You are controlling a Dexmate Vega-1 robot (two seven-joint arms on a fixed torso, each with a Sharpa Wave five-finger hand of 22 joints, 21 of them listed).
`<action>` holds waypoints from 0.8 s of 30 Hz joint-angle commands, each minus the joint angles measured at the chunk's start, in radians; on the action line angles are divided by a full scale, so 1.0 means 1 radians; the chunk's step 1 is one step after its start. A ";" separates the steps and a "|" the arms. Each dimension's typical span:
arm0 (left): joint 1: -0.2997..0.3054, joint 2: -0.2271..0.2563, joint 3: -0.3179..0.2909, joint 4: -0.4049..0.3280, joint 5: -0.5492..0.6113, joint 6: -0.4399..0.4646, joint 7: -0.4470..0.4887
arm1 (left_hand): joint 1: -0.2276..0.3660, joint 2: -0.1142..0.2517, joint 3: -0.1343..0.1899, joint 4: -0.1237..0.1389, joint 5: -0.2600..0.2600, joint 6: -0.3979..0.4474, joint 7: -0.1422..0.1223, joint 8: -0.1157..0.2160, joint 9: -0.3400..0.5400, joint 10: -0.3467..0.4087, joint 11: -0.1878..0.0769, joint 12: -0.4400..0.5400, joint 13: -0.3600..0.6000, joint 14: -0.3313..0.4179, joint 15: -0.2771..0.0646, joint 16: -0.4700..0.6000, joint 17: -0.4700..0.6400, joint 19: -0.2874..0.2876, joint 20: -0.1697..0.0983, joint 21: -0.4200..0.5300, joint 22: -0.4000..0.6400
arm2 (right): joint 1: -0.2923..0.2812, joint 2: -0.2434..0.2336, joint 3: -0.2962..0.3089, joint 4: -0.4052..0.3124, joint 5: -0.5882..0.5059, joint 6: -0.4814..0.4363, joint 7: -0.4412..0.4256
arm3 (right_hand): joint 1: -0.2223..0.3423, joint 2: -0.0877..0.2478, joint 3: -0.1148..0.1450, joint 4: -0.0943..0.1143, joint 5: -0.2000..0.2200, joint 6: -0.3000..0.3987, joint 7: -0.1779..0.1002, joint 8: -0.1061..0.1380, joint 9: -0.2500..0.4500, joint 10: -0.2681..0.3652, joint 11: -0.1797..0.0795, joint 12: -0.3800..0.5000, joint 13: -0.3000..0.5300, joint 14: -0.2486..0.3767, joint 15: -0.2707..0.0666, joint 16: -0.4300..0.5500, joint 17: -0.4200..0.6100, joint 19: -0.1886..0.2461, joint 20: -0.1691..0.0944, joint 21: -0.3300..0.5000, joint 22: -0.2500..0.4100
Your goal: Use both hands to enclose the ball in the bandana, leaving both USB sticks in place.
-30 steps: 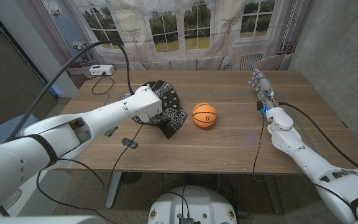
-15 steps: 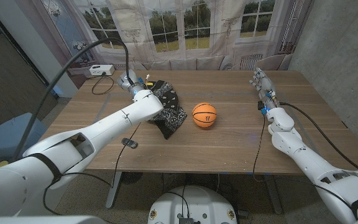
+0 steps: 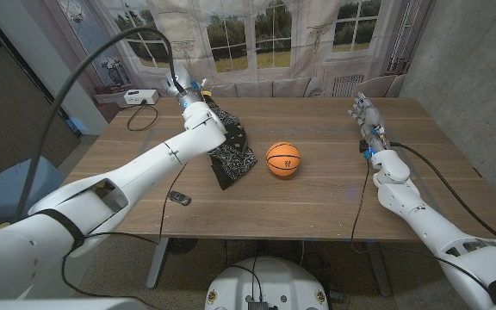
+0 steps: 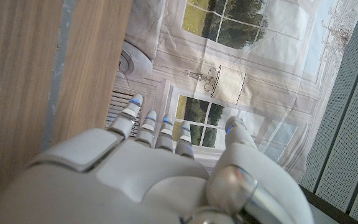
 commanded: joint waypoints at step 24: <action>-0.316 -0.167 0.075 0.201 0.218 -0.241 -0.356 | 0.000 0.007 0.006 0.007 -0.001 -0.011 -0.004 0.020 0.036 0.003 -0.023 0.183 0.444 -0.010 -0.022 0.000 0.054 -0.033 -0.010 0.069 -0.002 | -0.097 -0.046 0.041 -0.111 0.012 0.002 -0.038 | 0.069 0.030 0.047 -0.028 0.004 0.100 0.029 0.024 0.006 0.046 0.006 0.007 0.006 0.033 -0.006 0.003 -0.003 0.025 -0.002 0.011 0.004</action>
